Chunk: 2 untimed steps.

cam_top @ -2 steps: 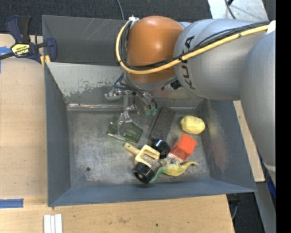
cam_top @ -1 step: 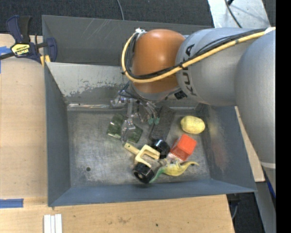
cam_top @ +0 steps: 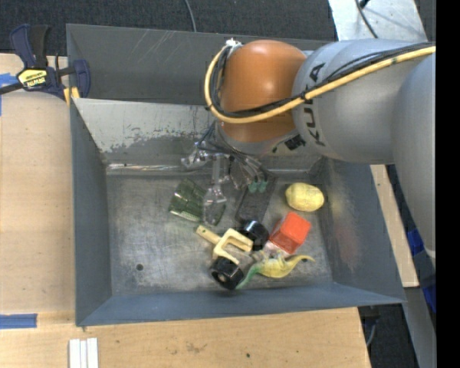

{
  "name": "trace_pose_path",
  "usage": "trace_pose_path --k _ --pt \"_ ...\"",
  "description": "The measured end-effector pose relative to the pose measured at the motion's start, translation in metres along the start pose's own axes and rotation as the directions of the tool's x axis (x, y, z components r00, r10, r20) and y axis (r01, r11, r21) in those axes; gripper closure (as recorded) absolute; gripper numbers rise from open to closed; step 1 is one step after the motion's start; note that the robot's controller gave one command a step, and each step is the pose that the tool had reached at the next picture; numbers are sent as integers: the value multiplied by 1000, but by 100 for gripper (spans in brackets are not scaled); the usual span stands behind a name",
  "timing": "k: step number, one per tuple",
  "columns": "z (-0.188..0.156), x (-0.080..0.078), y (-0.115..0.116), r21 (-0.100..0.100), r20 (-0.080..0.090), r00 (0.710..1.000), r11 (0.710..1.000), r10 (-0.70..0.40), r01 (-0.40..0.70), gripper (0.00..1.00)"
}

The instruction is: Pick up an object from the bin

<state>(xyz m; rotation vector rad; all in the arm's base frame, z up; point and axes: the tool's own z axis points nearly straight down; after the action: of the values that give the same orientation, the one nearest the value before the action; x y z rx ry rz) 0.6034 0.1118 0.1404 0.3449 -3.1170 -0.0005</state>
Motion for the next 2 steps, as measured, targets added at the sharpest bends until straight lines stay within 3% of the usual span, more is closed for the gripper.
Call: trace_pose_path --k 1,2 --pt "12 -13 -10 4 23 999 999 -44 44 0" --pt "62 -8 -16 -3 20 999 999 46 -46 0"
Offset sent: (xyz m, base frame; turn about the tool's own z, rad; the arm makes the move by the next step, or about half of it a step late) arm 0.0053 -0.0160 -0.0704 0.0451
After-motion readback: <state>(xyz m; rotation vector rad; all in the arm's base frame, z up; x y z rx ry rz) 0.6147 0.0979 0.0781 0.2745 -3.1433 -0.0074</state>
